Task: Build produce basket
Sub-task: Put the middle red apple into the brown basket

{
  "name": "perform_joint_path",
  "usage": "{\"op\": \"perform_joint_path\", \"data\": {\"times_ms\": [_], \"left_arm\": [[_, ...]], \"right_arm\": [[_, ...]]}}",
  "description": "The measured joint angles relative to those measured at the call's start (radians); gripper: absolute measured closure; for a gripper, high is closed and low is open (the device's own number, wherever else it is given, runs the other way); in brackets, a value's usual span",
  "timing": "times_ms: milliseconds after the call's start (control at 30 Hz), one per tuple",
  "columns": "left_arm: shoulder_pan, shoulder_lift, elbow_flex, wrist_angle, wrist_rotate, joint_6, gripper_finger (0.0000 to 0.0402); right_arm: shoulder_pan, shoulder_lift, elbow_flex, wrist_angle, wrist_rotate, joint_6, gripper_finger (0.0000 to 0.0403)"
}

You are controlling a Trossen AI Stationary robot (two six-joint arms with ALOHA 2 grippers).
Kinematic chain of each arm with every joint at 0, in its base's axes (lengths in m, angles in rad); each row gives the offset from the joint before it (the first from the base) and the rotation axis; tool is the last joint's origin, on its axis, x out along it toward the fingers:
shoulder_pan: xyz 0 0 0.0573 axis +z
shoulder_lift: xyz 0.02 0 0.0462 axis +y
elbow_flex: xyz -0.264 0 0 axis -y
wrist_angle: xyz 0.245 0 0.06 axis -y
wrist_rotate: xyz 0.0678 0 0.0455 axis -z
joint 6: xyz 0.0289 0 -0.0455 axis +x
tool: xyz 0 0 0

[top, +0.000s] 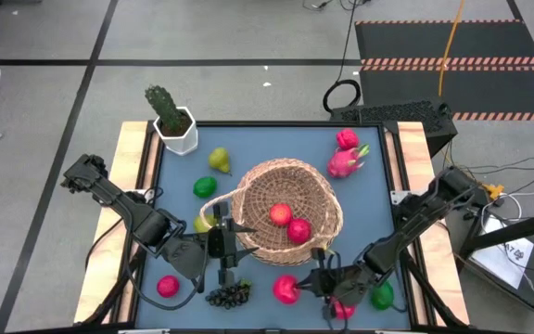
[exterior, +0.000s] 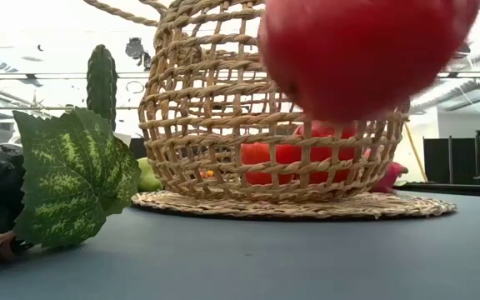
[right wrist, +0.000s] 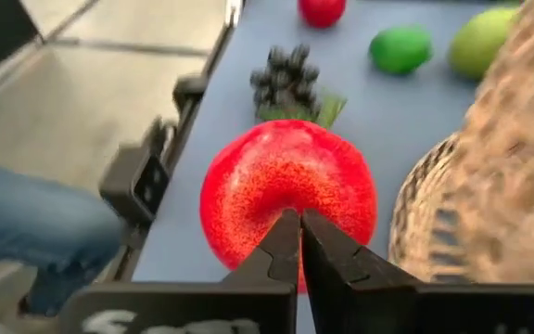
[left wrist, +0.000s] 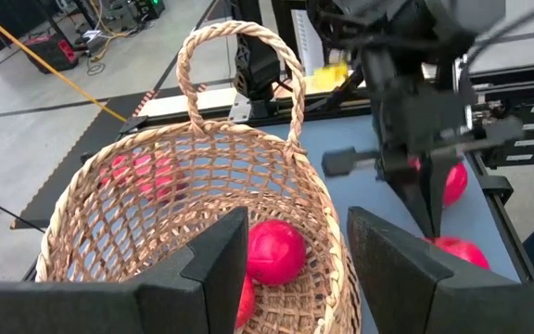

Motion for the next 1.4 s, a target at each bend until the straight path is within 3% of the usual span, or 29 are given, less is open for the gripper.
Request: {"op": "perform_joint_path", "data": {"times_ms": [167, 633, 1067, 1400], "left_arm": [[0.000, 0.000, 0.000, 0.000, 0.000, 0.000, 0.0217], [-0.009, 0.000, 0.000, 0.000, 0.000, 0.003, 0.0217], [-0.030, 0.000, 0.000, 0.000, 0.000, 0.012, 0.0217], [-0.030, 0.000, 0.000, 0.000, 0.000, 0.011, 0.0217]], "right_arm": [[0.018, -0.048, 0.091, -0.184, 0.109, 0.020, 0.0403], [0.010, -0.052, 0.527, -0.675, 0.265, -0.027, 0.0402], [-0.088, -0.053, 0.764, -0.822, 0.299, -0.259, 0.0402], [-0.205, -0.051, 0.832, -0.901, 0.294, -0.355, 0.0402]]}}
